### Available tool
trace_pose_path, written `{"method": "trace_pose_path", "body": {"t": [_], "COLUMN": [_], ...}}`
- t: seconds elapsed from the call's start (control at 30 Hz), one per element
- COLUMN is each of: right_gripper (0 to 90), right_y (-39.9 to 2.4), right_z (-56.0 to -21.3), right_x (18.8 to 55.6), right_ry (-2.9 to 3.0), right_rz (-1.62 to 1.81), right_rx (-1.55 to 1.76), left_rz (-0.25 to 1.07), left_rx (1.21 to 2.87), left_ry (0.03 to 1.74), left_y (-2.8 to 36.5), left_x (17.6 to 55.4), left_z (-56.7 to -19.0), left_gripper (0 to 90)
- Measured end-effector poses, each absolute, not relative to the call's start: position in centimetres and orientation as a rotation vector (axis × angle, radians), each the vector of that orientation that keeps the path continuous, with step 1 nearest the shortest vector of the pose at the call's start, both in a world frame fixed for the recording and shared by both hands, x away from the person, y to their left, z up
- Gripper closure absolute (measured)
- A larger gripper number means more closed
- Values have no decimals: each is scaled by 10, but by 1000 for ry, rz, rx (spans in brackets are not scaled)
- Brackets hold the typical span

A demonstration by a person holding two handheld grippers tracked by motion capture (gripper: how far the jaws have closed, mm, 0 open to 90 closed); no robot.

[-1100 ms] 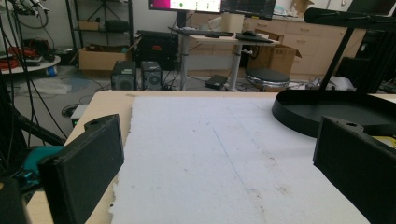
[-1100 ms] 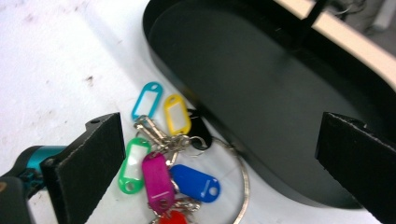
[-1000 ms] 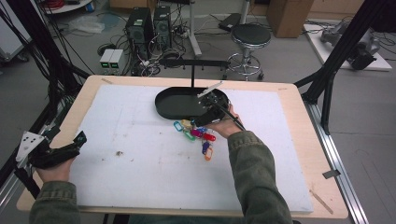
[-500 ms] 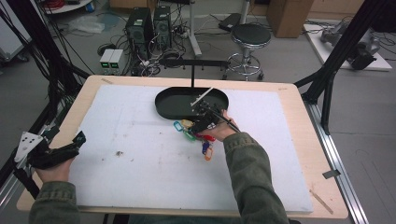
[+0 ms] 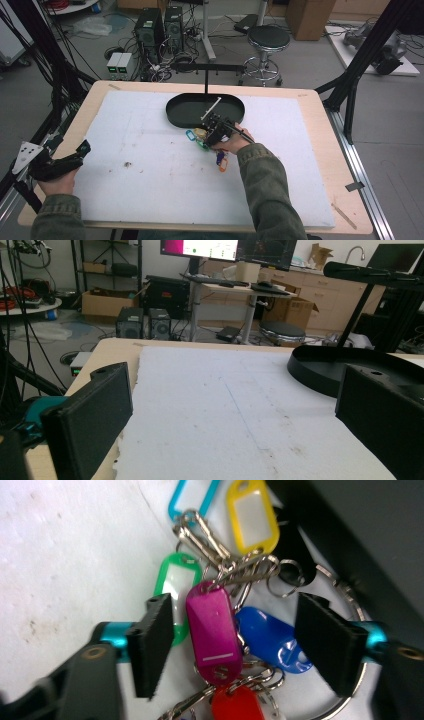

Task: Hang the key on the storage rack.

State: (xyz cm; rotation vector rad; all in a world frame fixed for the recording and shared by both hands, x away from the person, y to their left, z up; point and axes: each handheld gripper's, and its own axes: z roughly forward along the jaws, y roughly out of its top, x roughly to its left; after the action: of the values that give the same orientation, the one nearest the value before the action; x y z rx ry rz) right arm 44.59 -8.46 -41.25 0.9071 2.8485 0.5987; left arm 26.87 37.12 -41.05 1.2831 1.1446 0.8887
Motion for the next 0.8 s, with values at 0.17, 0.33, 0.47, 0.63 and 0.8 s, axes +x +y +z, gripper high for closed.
{"method": "trace_pose_path", "body": {"t": [0.17, 0.33, 0.47, 0.63, 0.8], "right_gripper": [519, 634, 716, 726, 731], "right_y": [-84, -74, -68, -71, -75], "right_z": [-410, -410, -410, -409, -406], "right_x": [445, 435, 430, 431, 431], "right_ry": [2855, 2830, 2810, 2819, 2835], "right_rz": [599, 518, 515, 536, 539], "right_rx": [889, 734, 685, 698, 711], "left_rz": [887, 890, 891, 893, 893], "left_rx": [1282, 1282, 1288, 1293, 1292], "left_ry": [1144, 1142, 1141, 1143, 1142], "left_y": [371, 370, 370, 371, 371], "left_x": [269, 269, 269, 269, 269], "left_z": [-411, -411, -411, -411, -411], "left_gripper": [23, 23, 23, 23, 23]}}
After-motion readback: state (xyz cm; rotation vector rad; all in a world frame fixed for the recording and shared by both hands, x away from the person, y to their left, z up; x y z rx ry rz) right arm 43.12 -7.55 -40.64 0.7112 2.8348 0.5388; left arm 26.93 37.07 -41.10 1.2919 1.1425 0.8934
